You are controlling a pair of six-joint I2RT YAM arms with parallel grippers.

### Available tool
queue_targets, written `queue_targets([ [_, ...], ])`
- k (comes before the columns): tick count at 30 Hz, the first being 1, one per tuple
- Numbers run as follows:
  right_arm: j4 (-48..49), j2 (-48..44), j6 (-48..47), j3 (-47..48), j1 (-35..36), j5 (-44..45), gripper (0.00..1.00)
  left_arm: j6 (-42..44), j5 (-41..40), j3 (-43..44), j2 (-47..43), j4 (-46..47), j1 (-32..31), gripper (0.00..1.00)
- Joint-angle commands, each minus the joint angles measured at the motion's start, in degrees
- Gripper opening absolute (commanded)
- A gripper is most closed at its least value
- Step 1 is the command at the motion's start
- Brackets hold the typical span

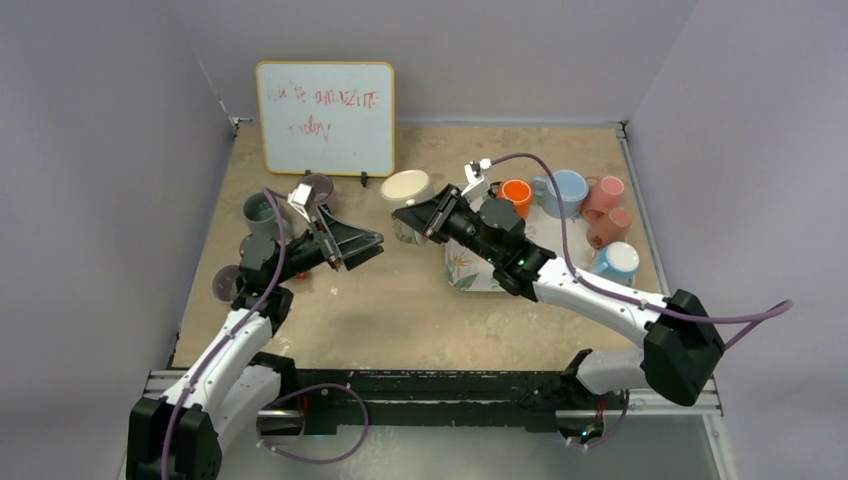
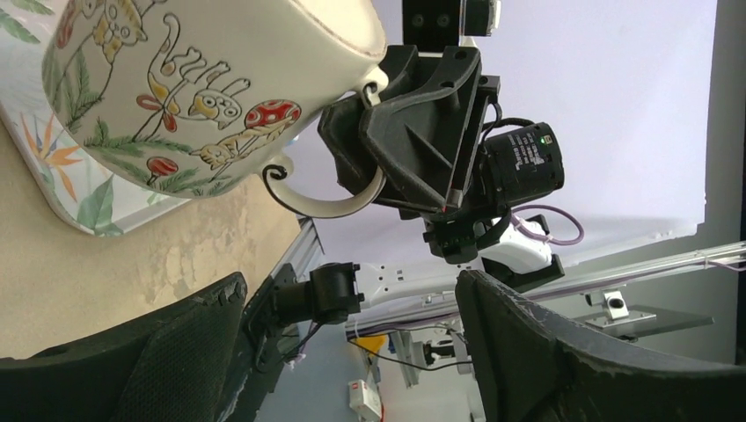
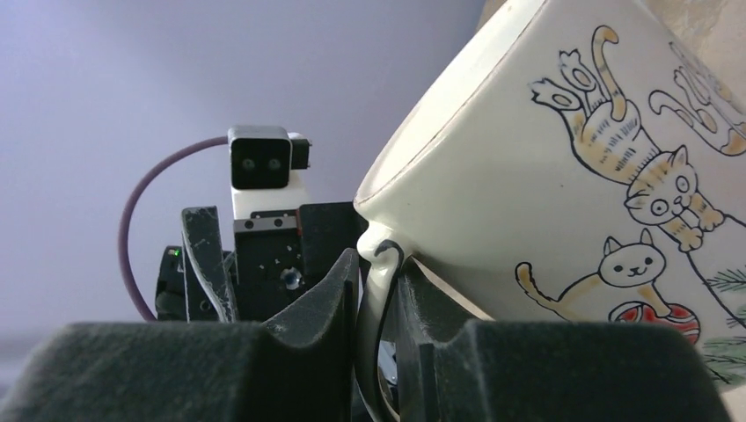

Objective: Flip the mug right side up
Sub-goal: Turn over the cup on the tray.

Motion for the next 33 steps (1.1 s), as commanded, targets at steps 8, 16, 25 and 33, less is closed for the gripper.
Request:
queue_targets([
  [8,-4.76,-3.43,-17.15,7.67,0.28,-0.84,0.0,12.16,-1.18,4.07,-0.52,-13.59,-0.07,0.83],
  [16,-24.85,0.12,-45.99,16.77,0.34,-1.99,0.0,32.79,-12.19,17.95,-3.89,-50.98,-0.07,0.86],
  [25,-33.69,0.58,-75.22,18.49,1.31,-1.17,0.0,32.8,-8.91,20.97,3.72,-56.0,4.04,0.87],
  [33,-37.29,2.23,-88.62,18.58,4.51,8.67,0.0,34.57,-2.91,23.69,8.15,-57.73,16.0,0.89],
])
